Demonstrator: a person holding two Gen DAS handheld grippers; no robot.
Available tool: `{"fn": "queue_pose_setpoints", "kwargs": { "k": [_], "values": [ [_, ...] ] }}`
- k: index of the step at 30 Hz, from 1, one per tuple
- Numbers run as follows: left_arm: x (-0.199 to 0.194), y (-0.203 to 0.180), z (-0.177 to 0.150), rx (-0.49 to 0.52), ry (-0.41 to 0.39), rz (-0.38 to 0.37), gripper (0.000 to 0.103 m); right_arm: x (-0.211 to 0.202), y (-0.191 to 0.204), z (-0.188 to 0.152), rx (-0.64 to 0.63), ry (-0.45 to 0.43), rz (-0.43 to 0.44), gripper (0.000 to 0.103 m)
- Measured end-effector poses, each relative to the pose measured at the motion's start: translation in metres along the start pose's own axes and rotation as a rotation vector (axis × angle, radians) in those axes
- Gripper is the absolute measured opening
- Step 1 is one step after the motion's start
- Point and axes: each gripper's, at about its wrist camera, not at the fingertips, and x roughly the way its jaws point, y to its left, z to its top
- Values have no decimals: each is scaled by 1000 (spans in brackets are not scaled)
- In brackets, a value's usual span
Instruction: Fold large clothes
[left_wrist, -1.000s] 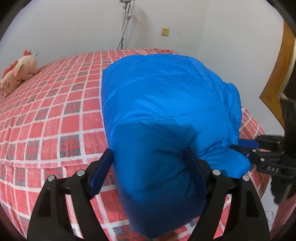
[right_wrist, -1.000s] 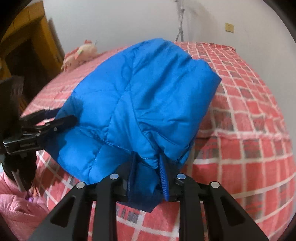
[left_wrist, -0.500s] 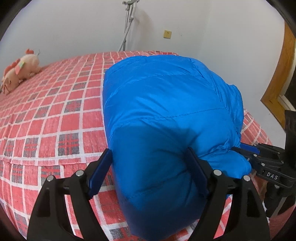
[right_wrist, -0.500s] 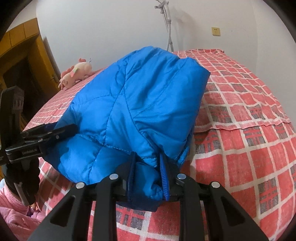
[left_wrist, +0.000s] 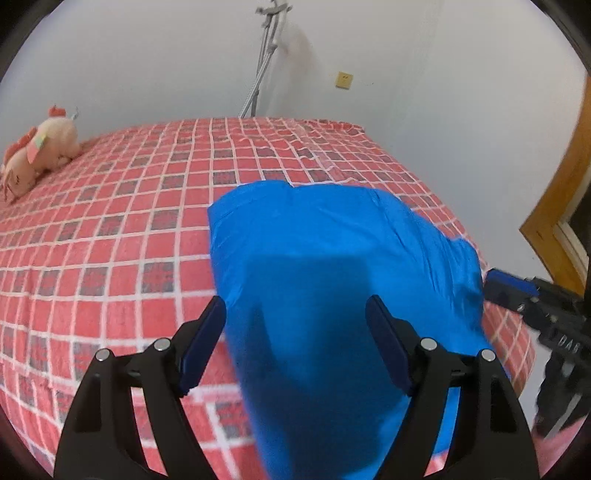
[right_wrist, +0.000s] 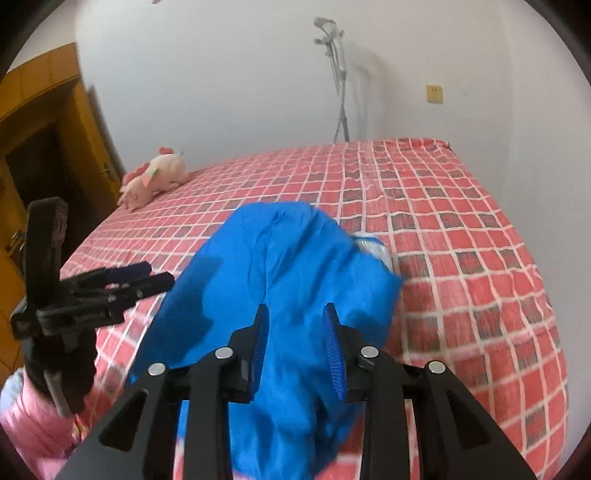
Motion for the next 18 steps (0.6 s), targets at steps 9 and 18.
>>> {"fn": "queue_pose_setpoints", "kwargs": {
  "k": [9,18],
  "values": [
    [61,1,12,-59,100,30,80,68,-33,10,79,63,-138,30],
    [48,8,10,-75,115,17,78,53,-43,4,146,47,-71,32]
  ]
}}
